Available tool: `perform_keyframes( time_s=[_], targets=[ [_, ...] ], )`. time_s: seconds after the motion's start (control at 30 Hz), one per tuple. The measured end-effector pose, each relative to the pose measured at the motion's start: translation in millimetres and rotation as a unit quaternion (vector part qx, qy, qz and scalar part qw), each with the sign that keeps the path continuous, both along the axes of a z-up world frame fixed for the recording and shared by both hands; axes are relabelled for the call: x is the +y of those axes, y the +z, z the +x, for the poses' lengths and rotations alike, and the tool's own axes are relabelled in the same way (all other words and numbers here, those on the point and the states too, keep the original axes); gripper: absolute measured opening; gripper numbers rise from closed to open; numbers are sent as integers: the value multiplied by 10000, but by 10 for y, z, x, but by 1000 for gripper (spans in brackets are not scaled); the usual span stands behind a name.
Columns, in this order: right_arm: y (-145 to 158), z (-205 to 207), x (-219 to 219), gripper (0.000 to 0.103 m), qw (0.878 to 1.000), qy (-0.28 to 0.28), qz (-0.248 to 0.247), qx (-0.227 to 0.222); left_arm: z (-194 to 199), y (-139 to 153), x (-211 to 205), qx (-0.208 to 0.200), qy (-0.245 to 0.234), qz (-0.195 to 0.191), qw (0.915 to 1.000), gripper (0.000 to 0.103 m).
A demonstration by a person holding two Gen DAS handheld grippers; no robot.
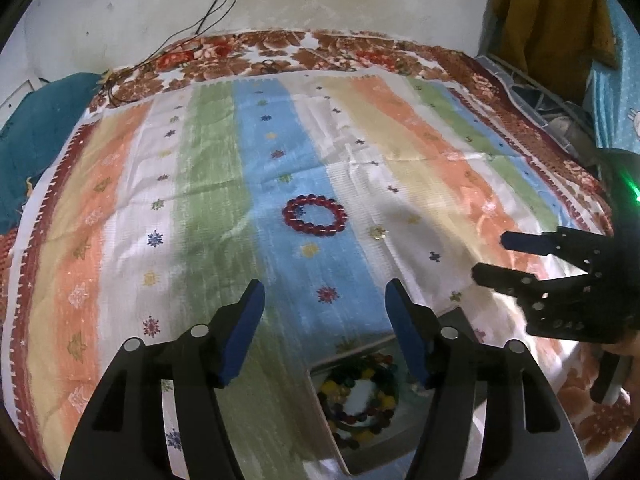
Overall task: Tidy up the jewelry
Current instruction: 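Move both open tools to the red bead bracelet and gold earring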
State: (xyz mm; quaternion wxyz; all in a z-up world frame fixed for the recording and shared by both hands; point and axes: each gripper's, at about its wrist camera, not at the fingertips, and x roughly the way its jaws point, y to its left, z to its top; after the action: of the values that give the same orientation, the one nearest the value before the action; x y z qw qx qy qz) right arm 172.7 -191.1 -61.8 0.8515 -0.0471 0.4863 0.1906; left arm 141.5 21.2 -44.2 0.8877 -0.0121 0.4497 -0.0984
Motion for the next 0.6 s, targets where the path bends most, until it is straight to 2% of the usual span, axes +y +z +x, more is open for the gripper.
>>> perform_keyframes(
  time_s=[0.13, 0.23, 0.6],
  targets=[
    [-5, 60, -30, 75, 9999, -123, 39, -30, 82, -17, 54, 20, 129, -47, 9999, 65],
    [-30, 95, -10, 75, 9999, -139, 21, -10, 150, -25, 39, 14, 159, -28, 9999, 68],
    [-87, 213, 169, 77, 9999, 146, -16, 48, 418, -159, -38, 155, 179, 96, 9997, 69]
  ],
)
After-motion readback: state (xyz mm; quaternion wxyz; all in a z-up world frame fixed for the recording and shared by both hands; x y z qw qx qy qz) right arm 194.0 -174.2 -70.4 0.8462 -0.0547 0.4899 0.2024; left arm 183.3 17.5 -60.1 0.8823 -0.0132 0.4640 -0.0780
